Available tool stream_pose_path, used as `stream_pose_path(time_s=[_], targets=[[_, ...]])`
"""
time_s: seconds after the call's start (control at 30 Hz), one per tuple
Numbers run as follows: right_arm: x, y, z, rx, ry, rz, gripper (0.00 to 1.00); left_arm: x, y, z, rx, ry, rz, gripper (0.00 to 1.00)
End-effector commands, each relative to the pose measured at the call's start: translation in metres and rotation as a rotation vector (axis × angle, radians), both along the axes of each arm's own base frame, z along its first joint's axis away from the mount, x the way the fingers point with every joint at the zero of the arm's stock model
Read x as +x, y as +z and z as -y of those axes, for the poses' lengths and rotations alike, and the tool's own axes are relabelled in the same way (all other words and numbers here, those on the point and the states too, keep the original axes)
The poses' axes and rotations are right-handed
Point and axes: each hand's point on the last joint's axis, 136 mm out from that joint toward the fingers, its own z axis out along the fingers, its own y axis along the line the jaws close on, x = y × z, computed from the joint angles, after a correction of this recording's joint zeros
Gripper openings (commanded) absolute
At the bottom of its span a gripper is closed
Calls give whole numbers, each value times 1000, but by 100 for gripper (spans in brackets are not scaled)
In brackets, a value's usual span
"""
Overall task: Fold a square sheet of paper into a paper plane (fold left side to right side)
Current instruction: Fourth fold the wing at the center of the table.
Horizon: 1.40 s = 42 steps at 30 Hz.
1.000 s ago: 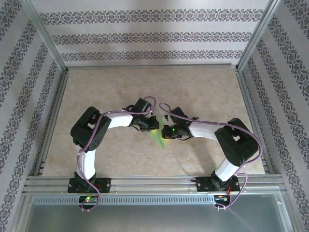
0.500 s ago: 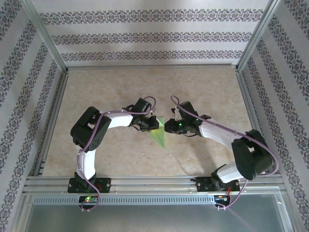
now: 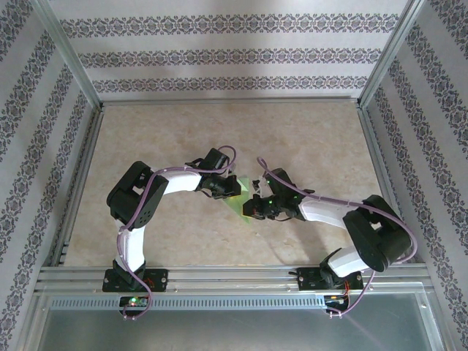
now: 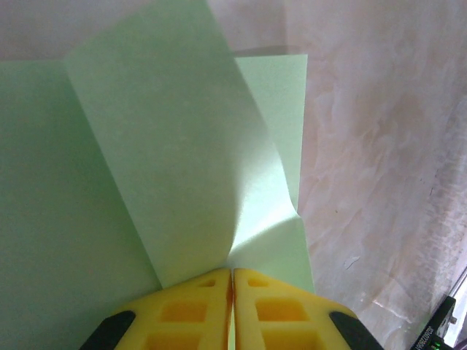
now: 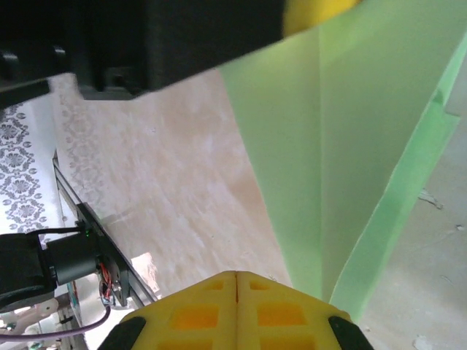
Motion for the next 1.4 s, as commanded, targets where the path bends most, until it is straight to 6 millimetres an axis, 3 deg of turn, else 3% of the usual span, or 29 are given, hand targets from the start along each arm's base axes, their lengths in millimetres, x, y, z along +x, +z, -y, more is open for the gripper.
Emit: stream_pose_path(time_s=[0.0,0.5,1.37], targets=[[-1,-5,-8,44,5,-15,0,-15,-28,-14,110,-2,-60,11],[-11,-34,-3,-17,9,-51,0,-14,-27,-15,116,0,-58,11],[-18,-43,-2,-53,19,-63,0,-15,-29,-17,125,1,-65,11]])
